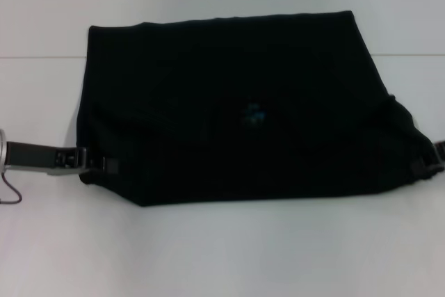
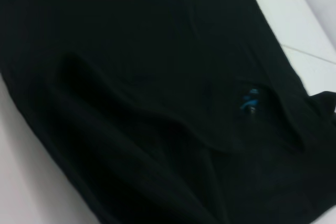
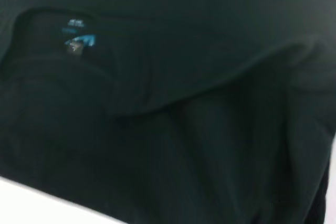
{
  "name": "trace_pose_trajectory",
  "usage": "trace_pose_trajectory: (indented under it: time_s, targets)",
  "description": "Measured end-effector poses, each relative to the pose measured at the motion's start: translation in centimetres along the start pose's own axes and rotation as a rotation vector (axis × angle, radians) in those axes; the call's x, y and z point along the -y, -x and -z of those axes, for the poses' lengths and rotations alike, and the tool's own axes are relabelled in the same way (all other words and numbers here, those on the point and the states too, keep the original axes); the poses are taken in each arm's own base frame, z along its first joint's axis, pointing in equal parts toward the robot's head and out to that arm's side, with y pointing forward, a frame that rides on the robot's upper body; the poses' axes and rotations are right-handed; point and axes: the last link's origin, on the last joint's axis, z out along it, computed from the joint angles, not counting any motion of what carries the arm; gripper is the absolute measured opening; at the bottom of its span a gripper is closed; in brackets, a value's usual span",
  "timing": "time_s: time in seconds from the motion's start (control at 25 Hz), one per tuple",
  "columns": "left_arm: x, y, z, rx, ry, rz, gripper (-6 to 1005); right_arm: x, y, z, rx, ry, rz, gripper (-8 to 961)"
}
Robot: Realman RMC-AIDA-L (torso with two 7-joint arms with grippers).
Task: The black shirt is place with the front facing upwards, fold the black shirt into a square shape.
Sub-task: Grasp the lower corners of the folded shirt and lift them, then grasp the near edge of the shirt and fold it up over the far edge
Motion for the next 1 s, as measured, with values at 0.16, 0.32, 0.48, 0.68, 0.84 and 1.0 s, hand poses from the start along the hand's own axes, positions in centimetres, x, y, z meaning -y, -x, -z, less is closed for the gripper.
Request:
trace_pose_trajectory:
  time_s: [0.16,0.32,0.48,0.68,0.84,1.0]
  targets:
    - [-0.9,1.4,1.1,0.083,0.095,0.023,15,0.6,-2.3,1.8,-0.083,0.063,0.052,71]
    - [-2.0,3.5,2.1,0.193,0.194,0.04,15,0.3,-5.1,3.0,-0.164,0.17,0.136,72]
    - [-2.9,5.8,2.9,0.378,0.255,0.03,16,-1.1,-7.7,3.0,-0.259,0.309,0.247,72]
    - [-4.1,7.3,3.5,0.555,0.319,-0.041,16,-2.5,-9.4,1.7,-0.349,0.411,0.295,72]
    - [-4.4,7.0,3.2,0.584,0.324,-0.074,16,-3.0,-9.8,0.9,-0.356,0.431,0.303,72]
    - [-4.6,5.2,2.9,0.495,0.318,-0.1,15,-2.6,-9.3,0.8,-0.273,0.42,0.268,71]
